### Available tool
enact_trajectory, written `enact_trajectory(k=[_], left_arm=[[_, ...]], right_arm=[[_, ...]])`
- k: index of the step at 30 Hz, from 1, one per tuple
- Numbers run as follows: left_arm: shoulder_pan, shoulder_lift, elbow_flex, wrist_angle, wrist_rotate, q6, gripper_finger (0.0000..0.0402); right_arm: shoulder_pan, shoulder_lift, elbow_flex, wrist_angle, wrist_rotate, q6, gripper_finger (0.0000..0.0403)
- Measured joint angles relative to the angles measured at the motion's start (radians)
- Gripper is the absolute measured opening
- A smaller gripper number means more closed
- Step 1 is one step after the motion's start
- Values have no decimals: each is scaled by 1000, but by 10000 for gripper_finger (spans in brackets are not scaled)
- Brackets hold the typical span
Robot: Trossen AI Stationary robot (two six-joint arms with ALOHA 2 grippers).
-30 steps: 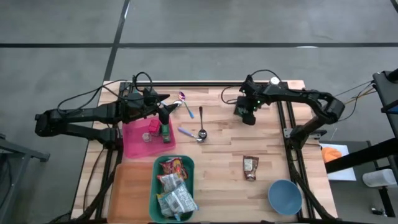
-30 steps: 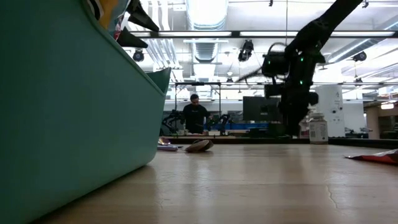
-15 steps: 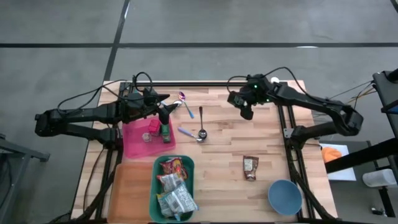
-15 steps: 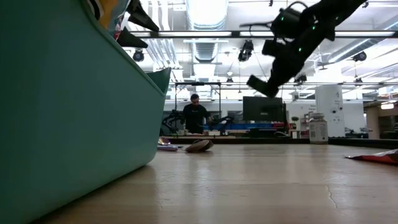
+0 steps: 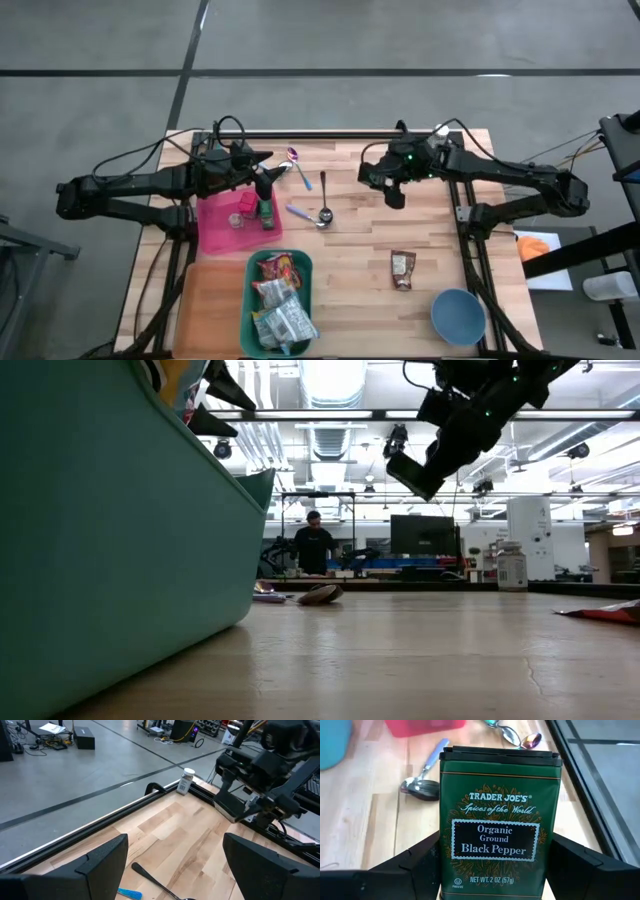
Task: Pick & Place Food Item
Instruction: Put the green seasoning can into the pink bin
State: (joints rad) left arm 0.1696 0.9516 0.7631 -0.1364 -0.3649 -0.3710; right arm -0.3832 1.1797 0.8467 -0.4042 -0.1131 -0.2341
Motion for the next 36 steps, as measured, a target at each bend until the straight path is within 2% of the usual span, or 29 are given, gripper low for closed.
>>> enact_trajectory(k=[6,16,20,30,36], left_arm=[[0,0,0,0,0,0,329],[0,0,0,0,0,0,329],[0,0,0,0,0,0,329],[0,0,0,8,0,-4,329],[-2,-1,0,16,57,-253,329]], right_arm=[[80,0,1,0,195,62,278],[184,79,146,19,321,100,278],[203,157,237,3,326,129,278],[229,378,496,-163,326,162,278],[228,459,578,-263,364,175,278]])
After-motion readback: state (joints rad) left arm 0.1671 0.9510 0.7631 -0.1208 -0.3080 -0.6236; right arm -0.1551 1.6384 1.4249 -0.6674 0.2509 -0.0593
